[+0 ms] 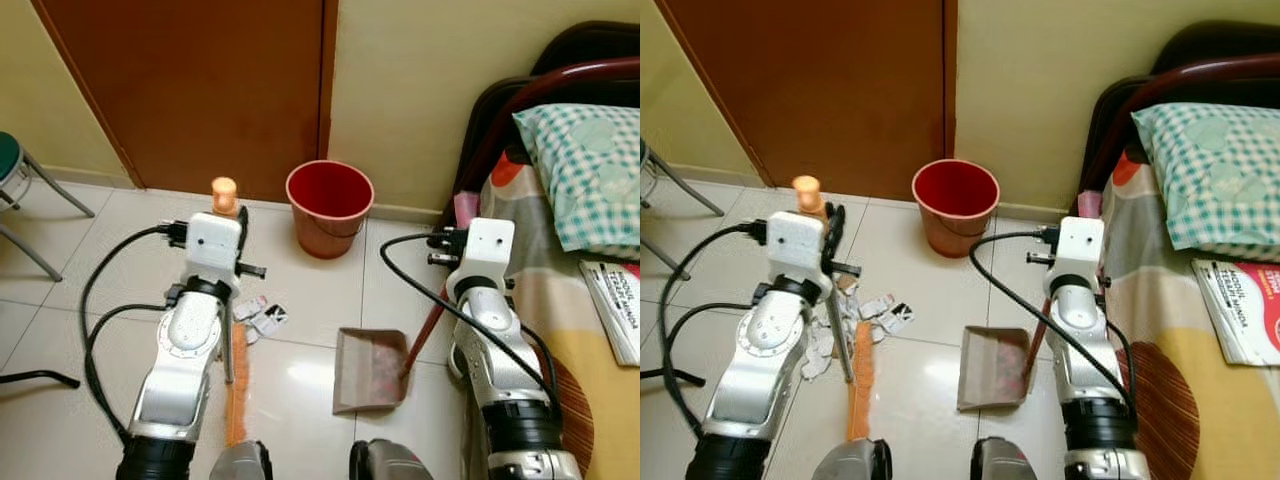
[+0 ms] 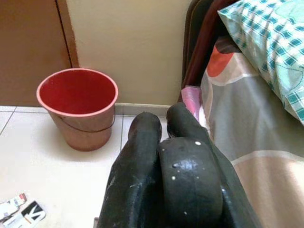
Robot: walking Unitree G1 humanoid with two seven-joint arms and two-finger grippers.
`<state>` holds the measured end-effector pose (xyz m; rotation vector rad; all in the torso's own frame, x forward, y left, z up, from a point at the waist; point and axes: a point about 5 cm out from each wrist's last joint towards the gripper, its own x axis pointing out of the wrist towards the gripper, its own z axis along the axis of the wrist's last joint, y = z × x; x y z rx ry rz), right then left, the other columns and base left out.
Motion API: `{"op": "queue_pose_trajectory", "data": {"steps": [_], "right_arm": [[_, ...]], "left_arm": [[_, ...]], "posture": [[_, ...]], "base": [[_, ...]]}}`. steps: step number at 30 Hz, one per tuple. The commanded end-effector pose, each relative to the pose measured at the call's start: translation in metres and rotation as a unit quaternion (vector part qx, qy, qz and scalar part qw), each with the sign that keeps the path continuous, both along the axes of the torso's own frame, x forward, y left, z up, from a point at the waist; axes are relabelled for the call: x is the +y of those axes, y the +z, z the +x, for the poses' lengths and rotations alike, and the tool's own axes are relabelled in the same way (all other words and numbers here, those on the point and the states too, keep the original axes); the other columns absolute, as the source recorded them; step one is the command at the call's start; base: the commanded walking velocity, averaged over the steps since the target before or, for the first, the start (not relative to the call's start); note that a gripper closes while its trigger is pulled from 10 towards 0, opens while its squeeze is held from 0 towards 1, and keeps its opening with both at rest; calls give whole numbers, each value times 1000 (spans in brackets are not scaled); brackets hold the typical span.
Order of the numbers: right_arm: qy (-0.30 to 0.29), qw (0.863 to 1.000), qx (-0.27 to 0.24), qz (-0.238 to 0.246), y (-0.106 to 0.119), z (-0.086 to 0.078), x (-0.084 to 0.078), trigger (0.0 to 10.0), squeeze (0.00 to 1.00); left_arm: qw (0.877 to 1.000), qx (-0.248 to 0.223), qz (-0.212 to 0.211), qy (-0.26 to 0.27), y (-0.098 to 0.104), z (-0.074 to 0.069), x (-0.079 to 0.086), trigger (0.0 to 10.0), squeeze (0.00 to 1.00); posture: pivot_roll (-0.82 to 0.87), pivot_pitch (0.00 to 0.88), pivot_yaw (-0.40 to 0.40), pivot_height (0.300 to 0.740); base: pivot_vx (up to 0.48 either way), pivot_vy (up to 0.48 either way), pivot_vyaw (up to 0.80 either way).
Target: Sweep floor
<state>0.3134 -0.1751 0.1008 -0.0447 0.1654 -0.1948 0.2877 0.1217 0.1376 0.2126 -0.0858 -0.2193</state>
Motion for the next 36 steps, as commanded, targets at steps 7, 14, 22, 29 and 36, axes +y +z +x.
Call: {"op": "queue_pose_trajectory", "data": {"steps": [7,14,22,29,36], "right_arm": [[4,999,-52,-10,14,9,7,10000,0],[14,997,-72,-6,17,12,12,10000,0],[25,996,-87,3,21,19,12,10000,0],[31,996,-84,19,20,22,16,10000,0],[38,996,-76,10,15,21,20,10000,0]], "left_arm": [[997,44,-6,-55,-11,-3,-17,10000,0],[995,52,-28,-84,-7,-10,-30,10000,0],[990,11,-64,-127,24,-11,-55,10000,0],[987,-92,-85,-104,77,-2,-50,10000,0],[971,-198,-124,-40,134,11,-21,10000,0]], "posture": [[3,171,-38,740],[7,173,-35,740],[3,176,-43,740],[6,169,-42,740],[9,165,-43,740]], "base": [[0,0,0],[0,0,0],[0,0,0],[0,0,0],[0,0,0]]}}
